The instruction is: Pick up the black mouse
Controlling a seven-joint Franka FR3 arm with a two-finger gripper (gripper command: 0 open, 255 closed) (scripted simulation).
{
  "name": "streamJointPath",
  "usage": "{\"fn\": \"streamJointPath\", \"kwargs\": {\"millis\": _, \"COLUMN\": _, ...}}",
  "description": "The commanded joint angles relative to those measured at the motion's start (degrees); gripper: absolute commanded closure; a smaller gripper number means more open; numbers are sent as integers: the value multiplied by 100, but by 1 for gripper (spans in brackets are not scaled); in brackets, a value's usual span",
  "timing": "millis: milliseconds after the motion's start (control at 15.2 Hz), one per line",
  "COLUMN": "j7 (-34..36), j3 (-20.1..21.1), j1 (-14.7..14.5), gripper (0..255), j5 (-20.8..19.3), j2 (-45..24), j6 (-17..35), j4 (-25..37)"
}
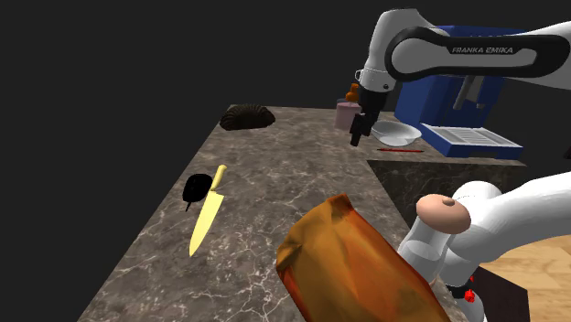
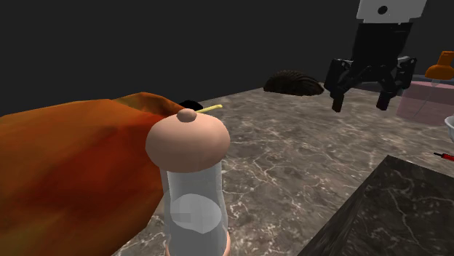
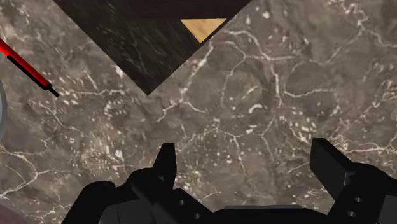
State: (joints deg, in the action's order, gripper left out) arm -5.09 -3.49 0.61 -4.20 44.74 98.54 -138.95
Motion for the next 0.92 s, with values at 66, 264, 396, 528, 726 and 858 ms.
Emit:
{"fn": "streamJointPath", "kwargs": {"millis": 66, "j7": 223, "j3": 136, "j1": -27, "gripper": 0, "j5": 101, "j2": -62, "j6": 13, "j4": 18}}
{"fn": "streamJointPath", "kwargs": {"millis": 264, "j7": 884, "j3": 536, "j1": -99, "gripper": 0, "j5": 396, "j2": -309, "j6": 67, "j4": 128}}
{"fn": "streamJointPath", "kwargs": {"millis": 396, "j7": 1319, "j3": 795, "j1": -139, "gripper": 0, "j5": 577, "j2": -520, "j6": 116, "j4": 246}}
{"fn": "streamJointPath", "kwargs": {"millis": 528, "j7": 1750, "j3": 1043, "j1": -173, "gripper": 0, "j5": 740, "j2": -765, "j6": 170, "j4": 401}}
{"fn": "streamJointPath", "kwargs": {"millis": 726, "j7": 2390, "j3": 1401, "j1": -203, "gripper": 0, "j5": 944, "j2": -1189, "j6": 257, "j4": 697}}
{"fn": "streamJointPath", "kwargs": {"millis": 858, "j7": 2814, "j3": 1629, "j1": -211, "gripper": 0, "j5": 1046, "j2": -1507, "j6": 314, "j4": 936}}
